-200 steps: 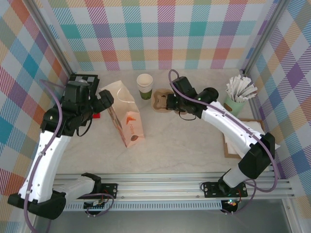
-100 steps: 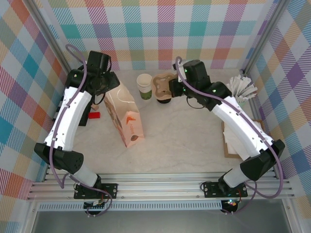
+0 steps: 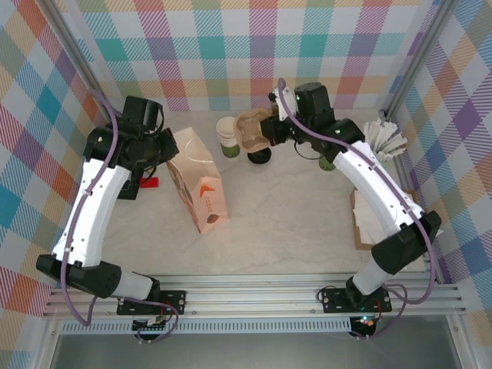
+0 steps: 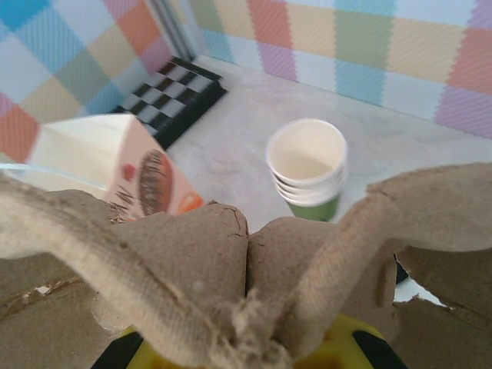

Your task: Pack the takeout coffee

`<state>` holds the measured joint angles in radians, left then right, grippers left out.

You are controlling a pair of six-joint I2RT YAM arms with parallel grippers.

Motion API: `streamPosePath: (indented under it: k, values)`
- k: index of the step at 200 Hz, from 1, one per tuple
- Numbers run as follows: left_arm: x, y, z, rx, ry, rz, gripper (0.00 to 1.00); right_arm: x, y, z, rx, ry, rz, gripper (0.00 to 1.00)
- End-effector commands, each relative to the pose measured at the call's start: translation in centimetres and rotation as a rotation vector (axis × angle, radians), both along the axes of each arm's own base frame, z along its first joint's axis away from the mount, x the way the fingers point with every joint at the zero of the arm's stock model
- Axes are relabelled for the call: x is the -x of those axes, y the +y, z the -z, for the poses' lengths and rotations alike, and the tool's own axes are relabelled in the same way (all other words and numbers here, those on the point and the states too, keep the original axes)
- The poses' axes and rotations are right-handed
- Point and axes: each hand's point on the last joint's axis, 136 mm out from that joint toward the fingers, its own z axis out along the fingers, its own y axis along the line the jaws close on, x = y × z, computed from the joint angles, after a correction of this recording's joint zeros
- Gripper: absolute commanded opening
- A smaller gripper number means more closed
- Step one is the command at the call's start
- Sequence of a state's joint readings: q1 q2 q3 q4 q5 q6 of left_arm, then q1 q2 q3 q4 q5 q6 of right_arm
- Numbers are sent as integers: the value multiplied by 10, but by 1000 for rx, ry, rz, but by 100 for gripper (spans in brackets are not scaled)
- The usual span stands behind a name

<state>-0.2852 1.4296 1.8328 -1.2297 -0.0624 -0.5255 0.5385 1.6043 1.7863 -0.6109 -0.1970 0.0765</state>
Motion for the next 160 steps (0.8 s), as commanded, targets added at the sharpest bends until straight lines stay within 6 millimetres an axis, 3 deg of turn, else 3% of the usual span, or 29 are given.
streamPosePath:
  k: [1, 21, 36, 82, 119, 160]
  values:
    - [-22, -29, -4, 17, -5, 169, 0, 24, 27, -63, -121, -139, -221, 0]
    - [-28, -81, -9, 66, 6, 377, 0, 30, 30, -83, -144, -140, -256, 0]
    - [-21, -101, -13, 56, 7, 470, 0, 34, 27, -96, -160, -160, -248, 0]
    - [14, -128, -36, 206, -28, 660, 0, 52, 6, -100, -96, -191, -216, 0]
    - [35, -147, -57, 320, -56, 791, 0, 64, 2, -111, -104, -207, -240, 0]
    - [42, -158, -51, 357, -65, 900, 0, 77, 2, -116, -151, -199, -268, 0]
